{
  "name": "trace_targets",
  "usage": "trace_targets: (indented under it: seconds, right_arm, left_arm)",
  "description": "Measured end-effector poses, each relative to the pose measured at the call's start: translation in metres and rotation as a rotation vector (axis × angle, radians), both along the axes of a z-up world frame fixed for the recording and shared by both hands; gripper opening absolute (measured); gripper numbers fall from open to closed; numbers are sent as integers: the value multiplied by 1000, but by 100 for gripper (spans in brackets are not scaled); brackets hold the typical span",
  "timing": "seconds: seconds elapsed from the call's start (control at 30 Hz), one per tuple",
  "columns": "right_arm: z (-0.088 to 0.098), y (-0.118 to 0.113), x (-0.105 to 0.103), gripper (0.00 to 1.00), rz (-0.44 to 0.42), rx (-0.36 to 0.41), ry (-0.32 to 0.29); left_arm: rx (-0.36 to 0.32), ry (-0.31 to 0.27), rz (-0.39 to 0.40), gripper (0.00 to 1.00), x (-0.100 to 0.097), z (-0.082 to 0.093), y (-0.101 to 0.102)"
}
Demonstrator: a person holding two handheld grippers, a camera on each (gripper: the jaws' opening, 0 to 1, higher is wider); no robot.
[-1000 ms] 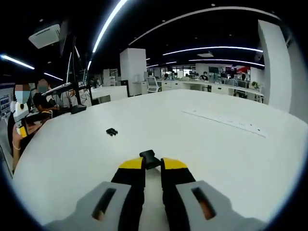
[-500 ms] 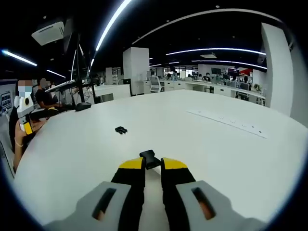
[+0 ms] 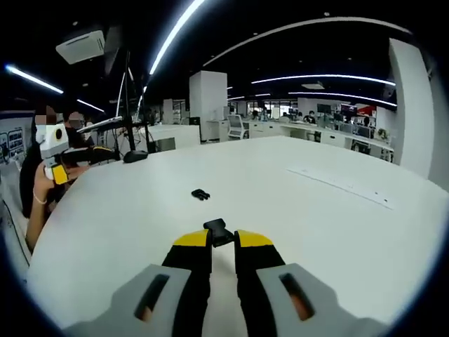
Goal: Snap the two parts of the plastic buckle together until the buckle closes and remains connected.
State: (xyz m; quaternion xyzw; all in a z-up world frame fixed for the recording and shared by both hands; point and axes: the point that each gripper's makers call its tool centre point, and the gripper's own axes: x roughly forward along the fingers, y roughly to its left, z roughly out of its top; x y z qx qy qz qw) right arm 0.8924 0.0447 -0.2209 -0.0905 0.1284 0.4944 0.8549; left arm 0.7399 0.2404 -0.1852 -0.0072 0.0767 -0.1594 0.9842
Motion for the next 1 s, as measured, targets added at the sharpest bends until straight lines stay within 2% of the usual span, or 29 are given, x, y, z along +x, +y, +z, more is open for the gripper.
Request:
trace_targets:
  seconds: [0.17, 0.23, 0.33, 0.4, 0.63, 0.87, 1.0]
  right_arm:
    - [7, -3, -12, 12, 12, -2, -21]
    - [8, -4, -17, 12, 13, -3, -22]
    - [7, -4, -24, 12, 18, -6, -25]
    - [6, -3, -30, 12, 26, -11, -26]
    - [7, 1, -34, 12, 25, 6, -25]
    - [7, -1, -31, 12, 7, 11, -23]
    - [3, -4, -30, 12, -3, 10, -16]
  left_arm:
    - [70, 21, 7, 94, 17, -4, 3]
    - [74, 16, 10, 93, 23, -4, 6]
    - [44, 3, 6, 93, 38, 0, 8]
    - [42, 20, -7, 93, 45, -1, 7]
    - [107, 18, -5, 93, 66, 0, 8]
    - [70, 36, -49, 93, 79, -8, -1]
    - [42, 53, -65, 97, 90, -16, -4]
